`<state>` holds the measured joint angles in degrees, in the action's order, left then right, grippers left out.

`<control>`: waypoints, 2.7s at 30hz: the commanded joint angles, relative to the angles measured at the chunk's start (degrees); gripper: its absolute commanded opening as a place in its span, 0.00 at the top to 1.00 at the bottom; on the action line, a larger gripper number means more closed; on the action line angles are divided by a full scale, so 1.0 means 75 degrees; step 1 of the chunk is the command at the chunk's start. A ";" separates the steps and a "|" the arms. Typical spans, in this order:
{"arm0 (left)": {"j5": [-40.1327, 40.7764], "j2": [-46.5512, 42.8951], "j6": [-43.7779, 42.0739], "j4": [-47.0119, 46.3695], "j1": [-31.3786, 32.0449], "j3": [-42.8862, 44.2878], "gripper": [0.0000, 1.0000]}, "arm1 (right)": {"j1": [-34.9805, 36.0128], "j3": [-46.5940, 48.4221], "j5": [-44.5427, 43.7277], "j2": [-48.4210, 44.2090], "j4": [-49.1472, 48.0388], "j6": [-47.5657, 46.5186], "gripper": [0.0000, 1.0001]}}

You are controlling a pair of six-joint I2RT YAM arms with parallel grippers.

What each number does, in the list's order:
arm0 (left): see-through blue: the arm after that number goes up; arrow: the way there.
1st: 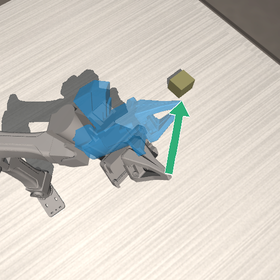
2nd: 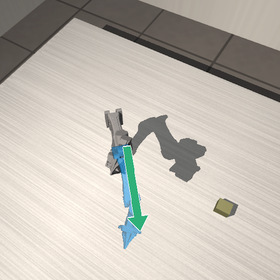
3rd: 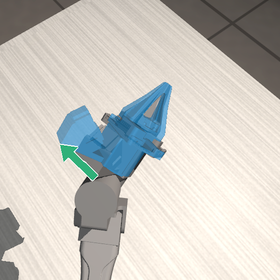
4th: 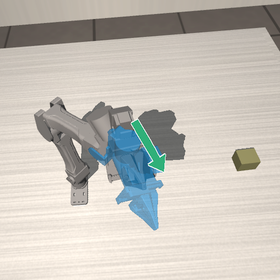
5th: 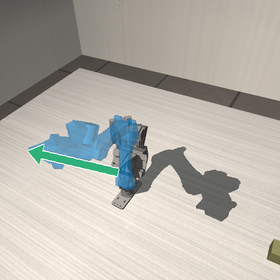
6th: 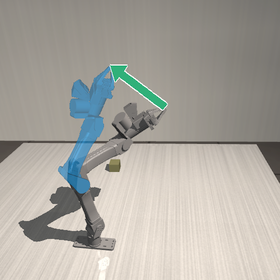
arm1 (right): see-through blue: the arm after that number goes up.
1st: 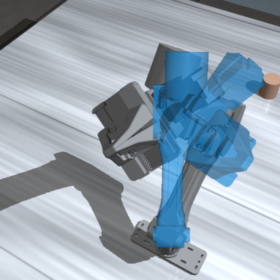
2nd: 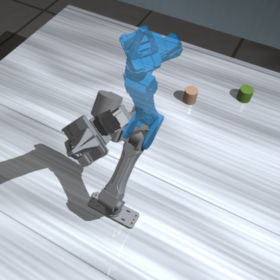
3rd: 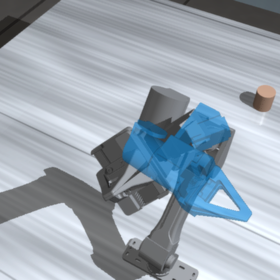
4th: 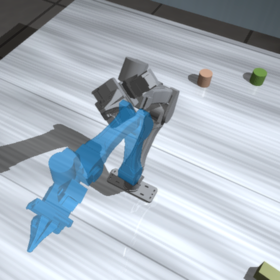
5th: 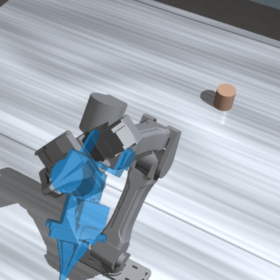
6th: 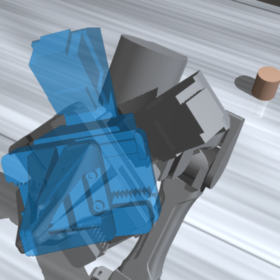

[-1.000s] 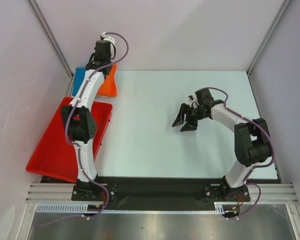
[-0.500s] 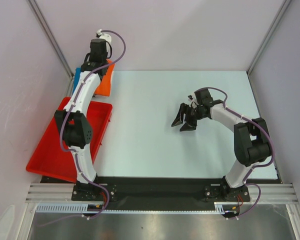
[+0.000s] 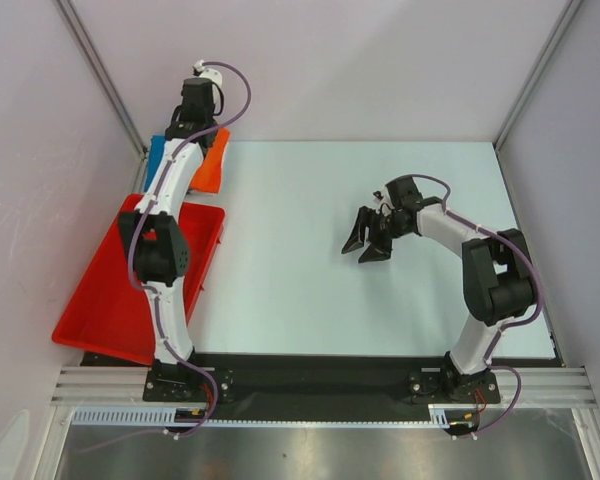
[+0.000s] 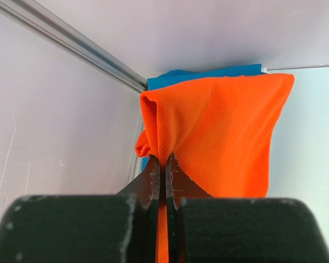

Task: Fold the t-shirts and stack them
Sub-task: Neatly place the folded tshirt to the corner

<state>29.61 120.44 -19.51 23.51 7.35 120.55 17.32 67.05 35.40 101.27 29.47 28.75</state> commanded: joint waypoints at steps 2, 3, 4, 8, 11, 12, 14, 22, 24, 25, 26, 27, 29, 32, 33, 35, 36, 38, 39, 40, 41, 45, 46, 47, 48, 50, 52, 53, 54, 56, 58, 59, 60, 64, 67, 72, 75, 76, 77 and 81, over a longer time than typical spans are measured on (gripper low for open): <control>0.0118 0.0311 -0.0200 -0.0486 -0.0113 0.0659 1.00 | 0.0034 0.0423 0.0061 0.0254 0.0113 -0.0119 0.35; 0.0189 0.0416 -0.0177 -0.0474 -0.0125 0.0742 1.00 | 0.0034 0.0447 0.0073 0.0301 0.0113 -0.0119 0.35; 0.0294 0.0487 -0.0165 -0.0439 -0.0148 0.0824 1.00 | 0.0046 0.0482 0.0097 0.0359 0.0101 -0.0096 0.35; 0.0435 0.0803 -0.0048 -0.0450 -0.0277 0.1222 1.00 | 0.0046 0.0833 0.0144 0.0687 0.0171 -0.0107 0.35; 0.0342 0.1026 0.0022 -0.0462 -0.0394 0.1480 1.00 | 0.0046 0.1009 0.0155 0.0922 0.0253 -0.0131 0.35; 0.0319 0.1073 0.0069 -0.0462 -0.0441 0.1527 1.00 | 0.0046 0.1079 0.0167 0.0957 0.0254 -0.0119 0.35; 0.0307 0.1155 0.0093 -0.0532 -0.0465 0.1552 1.00 | 0.0058 0.1162 0.0190 0.1051 0.0254 -0.0130 0.35; 0.0645 0.1659 0.0023 -0.0942 -0.0488 0.1634 1.00 | 0.0058 0.1618 0.0214 0.1450 0.0534 -0.0189 0.35; 0.0763 0.1765 -0.0070 -0.1106 -0.0500 0.1622 1.00 | 0.0046 0.1712 0.0202 0.1520 0.0605 -0.0224 0.35; 0.0868 0.1823 -0.0094 -0.1165 -0.0500 0.1622 1.00 | 0.0058 0.1759 0.0202 0.1555 0.0663 -0.0236 0.35; 0.1078 0.1940 -0.0118 -0.1224 -0.0500 0.1622 1.00 | 0.0046 0.1818 0.0202 0.1613 0.0675 -0.0236 0.35; 0.1161 0.1987 -0.0129 -0.1271 -0.0523 0.1622 1.00 | 0.0046 0.1865 0.0191 0.1649 0.0699 -0.0236 0.35; 0.1336 0.2139 -0.0118 -0.1376 -0.0559 0.1633 1.00 | 0.0058 0.1993 0.0191 0.1742 0.0793 -0.0259 0.35; 0.1781 0.2362 -0.0141 -0.1599 -0.0629 0.1668 0.99 | 0.0069 0.2123 0.0202 0.1906 0.0898 -0.0295 0.35; 0.1864 0.2421 -0.0176 -0.1785 -0.0664 0.1669 0.99 | 0.0069 0.2216 0.0191 0.1942 0.0921 -0.0306 0.35; 0.2017 0.2515 -0.0258 -0.2008 -0.0711 0.1680 0.86 | 0.0069 0.2322 0.0190 0.2082 0.1027 -0.0318 0.35; 0.2157 0.2631 -0.0409 -0.2346 -0.0734 0.1704 0.79 | 0.0081 0.2427 0.0191 0.2129 0.1074 -0.0330 0.35; 0.2298 0.2796 -0.0597 -0.2699 -0.0816 0.1855 0.73 | 0.0093 0.2544 0.0202 0.2211 0.1168 -0.0342 0.35; 0.2554 0.2889 -0.0714 -0.3049 -0.0851 0.1902 0.66 | 0.0116 0.2614 0.0225 0.2293 0.1203 -0.0342 0.35; 0.2719 0.2960 -0.0785 -0.3110 -0.0887 0.1938 0.54 | 0.0128 0.2650 0.0249 0.2317 0.1226 -0.0307 0.35; 0.3022 0.3019 -0.0867 -0.3424 -0.0910 0.2066 0.37 | 0.0128 0.2662 0.0284 0.2329 0.1226 -0.0283 0.35; 0.3495 0.2786 -0.0881 -0.3477 -0.0887 0.2067 0.12 | 0.0245 0.2686 0.0320 0.2259 0.1308 -0.0306 0.35; 0.3390 0.2599 -0.0845 -0.3381 -0.0852 0.2090 0.11 | 0.0280 0.2662 0.0296 0.2131 0.1308 -0.0318 0.35; 0.3307 0.2446 -0.0612 -0.3253 -0.0771 0.2125 0.10 | 0.0280 0.2627 0.0284 0.2060 0.1320 -0.0306 0.35; 0.3156 0.2294 -0.0424 -0.2764 -0.0723 0.2126 0.10 | 0.0280 0.2592 0.0249 0.1990 0.1320 -0.0295 0.35; 0.2687 0.1780 -0.0061 -0.2293 -0.0513 0.2056 0.10 | 0.0292 0.2499 0.0226 0.1732 0.1250 -0.0260 0.34; 0.2453 0.1404 0.0385 -0.1707 -0.0337 0.1916 0.10 | 0.0292 0.2428 0.0226 0.1533 0.1192 -0.0189 0.34; 0.2207 0.1019 0.0630 -0.1565 -0.0139 0.1601 0.10 | 0.0315 0.2335 0.0226 0.1300 0.1145 -0.0143 0.34; 0.2124 0.0772 0.0795 -0.1262 -0.0033 0.1424 0.10 | 0.0304 0.2288 0.0214 0.1170 0.1075 -0.0096 0.34; 0.1553 0.0141 0.1657 -0.0735 0.0260 0.1003 0.10 | 0.0315 0.2135 0.0179 0.0761 0.1051 -0.0049 0.34; 0.0872 -0.0214 0.2433 0.0482 0.0448 0.0849 0.05 | 0.0327 0.1773 0.0120 0.0421 0.0946 0.0021 0.34; 0.0556 -0.0412 0.3156 0.0893 0.0646 0.0709 0.04 | 0.0316 0.1609 0.0097 0.0047 0.0876 0.0057 0.34; 0.0077 -0.0797 0.3419 0.1442 0.0787 0.0545 0.04 | 0.0315 0.1178 0.0050 -0.0165 0.0794 0.0127 0.34; -0.0665 -0.2216 0.4159 0.1823 0.1759 -0.0964 0.05 | 0.0315 0.0065 -0.0242 -0.1325 0.0418 0.0408 0.33; -0.1424 -0.3502 0.4790 0.1858 0.2592 -0.2406 0.04 | 0.0257 -0.0779 -0.0675 -0.2388 0.0418 0.0502 0.32; -0.3442 -0.6292 0.6689 0.0480 0.3202 -0.6388 0.00 | 0.0000 -0.2363 -0.0969 -0.4405 0.0172 0.1086 0.29; -0.3712 -0.8471 0.7451 -0.0086 0.3460 -0.8475 0.00 | -0.0083 -0.3371 -0.1039 -0.5882 0.0078 0.1449 0.17; -0.3806 -0.8964 0.7650 -0.0134 0.3484 -0.8944 0.00 | -0.0095 -0.3651 -0.1063 -0.6222 0.0055 0.1556 0.13; -0.3888 -0.9967 0.8023 -0.0157 0.3496 -0.9726 0.00 | -0.0118 -0.4130 -0.1017 -0.6887 0.0020 0.1685 0.04; -0.4568 -1.2114 0.8892 0.0100 0.3531 -1.1313 0.00 | -0.0060 -0.5348 -0.0853 -0.8239 -0.0459 0.2422 0.00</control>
<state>1.19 37.47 38.02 26.59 33.32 41.78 16.64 32.05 28.93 43.88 30.22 41.58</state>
